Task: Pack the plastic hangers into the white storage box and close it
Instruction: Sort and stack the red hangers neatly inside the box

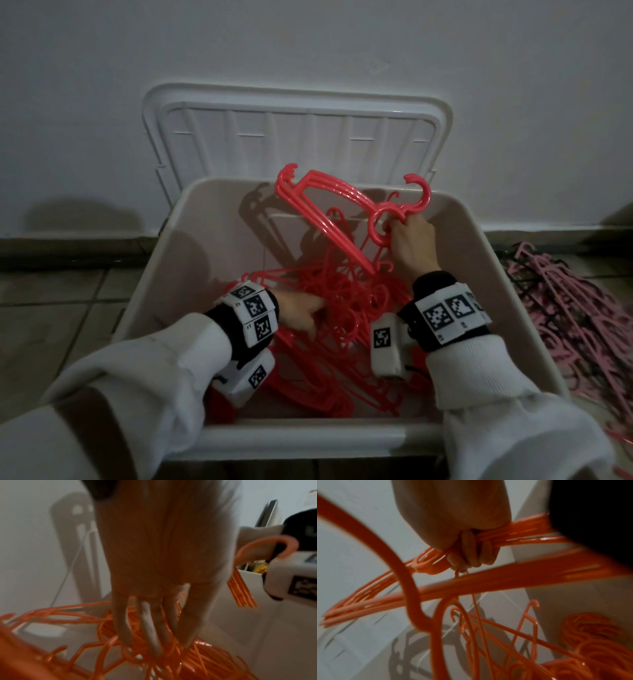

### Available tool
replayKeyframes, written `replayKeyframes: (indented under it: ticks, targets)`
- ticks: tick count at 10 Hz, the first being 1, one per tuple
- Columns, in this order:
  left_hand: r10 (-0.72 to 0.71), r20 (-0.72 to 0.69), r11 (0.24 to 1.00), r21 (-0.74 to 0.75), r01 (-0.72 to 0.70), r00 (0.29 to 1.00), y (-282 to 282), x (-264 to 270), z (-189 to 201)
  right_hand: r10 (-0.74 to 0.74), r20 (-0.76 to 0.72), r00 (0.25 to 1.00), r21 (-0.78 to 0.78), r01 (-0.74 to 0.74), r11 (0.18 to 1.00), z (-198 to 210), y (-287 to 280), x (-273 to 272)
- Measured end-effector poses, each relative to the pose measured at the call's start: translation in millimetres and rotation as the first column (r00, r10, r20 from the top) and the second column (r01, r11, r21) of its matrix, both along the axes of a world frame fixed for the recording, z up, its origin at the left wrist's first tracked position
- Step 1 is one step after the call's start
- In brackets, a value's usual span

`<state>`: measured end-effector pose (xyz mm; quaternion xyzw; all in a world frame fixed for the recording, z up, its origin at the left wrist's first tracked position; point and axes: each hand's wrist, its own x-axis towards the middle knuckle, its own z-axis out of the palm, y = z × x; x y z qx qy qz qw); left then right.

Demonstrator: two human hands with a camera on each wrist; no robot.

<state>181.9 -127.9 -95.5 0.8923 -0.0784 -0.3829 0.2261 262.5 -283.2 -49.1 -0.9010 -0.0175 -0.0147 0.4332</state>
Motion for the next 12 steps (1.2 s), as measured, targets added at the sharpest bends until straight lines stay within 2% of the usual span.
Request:
replayKeyframes:
  ticks: [1, 3, 4, 5, 6, 8, 9, 10, 11, 12]
  targets:
    - [0.037, 0.064, 0.999, 0.024, -0.039, 0.997, 8, 2, -5, -0.073, 0.000, 0.997, 0.022, 0.073, 0.997, 3, -1, 1]
    - [0.034, -0.008, 0.999, 0.011, -0.033, 0.999, 14, 7, -13, -0.052, 0.017, 0.999, -0.082, 0.053, 0.995, -1, -2, 3]
    - [0.031, -0.048, 0.999, -0.038, -0.033, 0.998, 16, 10, -18, -0.097, 0.037, 0.995, -0.054, 0.098, 0.994, 2, -1, 1]
    - [0.041, -0.028, 0.998, -0.048, -0.042, 0.999, 17, 11, -17, -0.083, 0.034, 0.996, -0.130, 0.087, 0.988, 1, -3, -1]
    - [0.069, 0.041, 0.997, -0.037, -0.067, 0.997, 21, 15, -17, -0.072, 0.010, 0.997, -0.135, 0.073, 0.988, 1, -3, -2]
    - [0.134, 0.086, 0.991, -0.039, -0.131, 0.987, 24, 17, -18, -0.074, -0.016, 0.997, -0.049, 0.073, 0.996, 1, -1, -1]
    - [0.127, 0.132, 0.991, -0.061, -0.120, 0.983, 24, 19, -12, -0.082, -0.005, 0.997, -0.004, 0.082, 0.997, 6, -5, -1]
    - [0.192, 0.223, 0.969, -0.200, -0.147, 0.956, 26, 20, -2, -0.191, -0.046, 0.981, 0.132, 0.196, 0.972, 9, -8, 0]
    - [0.246, 0.195, 0.904, -0.400, -0.152, 0.950, 29, 21, 10, -0.266, -0.075, 0.961, 0.159, 0.274, 0.948, 6, -11, 2]
    - [0.253, 0.223, 0.872, -0.474, -0.123, 0.941, 22, 17, 17, -0.280, -0.104, 0.954, 0.232, 0.297, 0.926, 6, -10, 2]
